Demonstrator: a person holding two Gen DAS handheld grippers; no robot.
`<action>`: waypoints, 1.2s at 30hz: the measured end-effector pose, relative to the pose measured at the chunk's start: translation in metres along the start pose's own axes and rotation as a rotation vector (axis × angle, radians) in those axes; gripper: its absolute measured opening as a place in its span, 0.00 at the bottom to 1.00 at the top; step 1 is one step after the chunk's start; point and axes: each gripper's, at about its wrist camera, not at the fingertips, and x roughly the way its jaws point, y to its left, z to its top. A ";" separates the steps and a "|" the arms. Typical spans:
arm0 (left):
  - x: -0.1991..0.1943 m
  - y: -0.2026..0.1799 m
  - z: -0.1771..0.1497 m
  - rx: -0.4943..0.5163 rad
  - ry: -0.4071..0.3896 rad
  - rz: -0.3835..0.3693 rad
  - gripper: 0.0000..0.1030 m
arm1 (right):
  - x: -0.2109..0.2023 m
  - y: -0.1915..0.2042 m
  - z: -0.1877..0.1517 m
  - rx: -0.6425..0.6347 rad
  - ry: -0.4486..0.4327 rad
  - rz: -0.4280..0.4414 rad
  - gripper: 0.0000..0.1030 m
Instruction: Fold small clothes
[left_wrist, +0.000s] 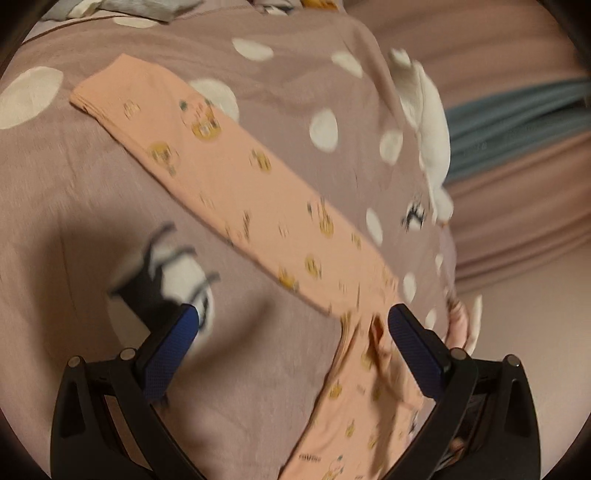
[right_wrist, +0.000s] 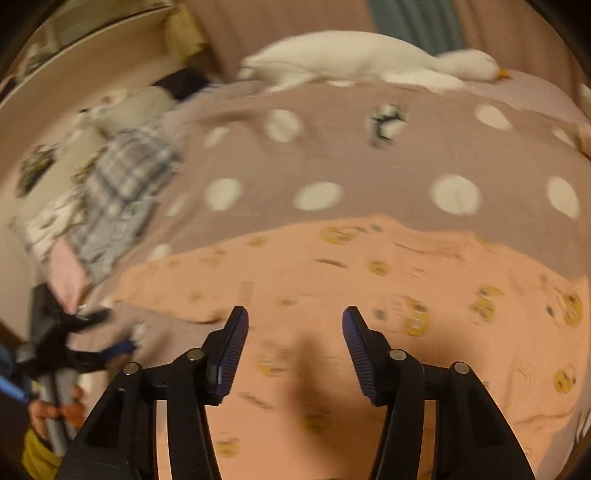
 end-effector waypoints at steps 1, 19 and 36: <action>-0.003 0.006 0.007 -0.021 -0.021 -0.015 0.99 | 0.008 0.002 -0.003 -0.002 0.015 -0.005 0.31; -0.002 0.082 0.098 -0.278 -0.244 0.006 0.67 | 0.030 0.089 -0.028 -0.196 0.046 0.112 0.14; 0.020 -0.131 0.041 0.372 -0.126 -0.046 0.06 | -0.061 -0.033 -0.066 0.136 -0.103 0.029 0.14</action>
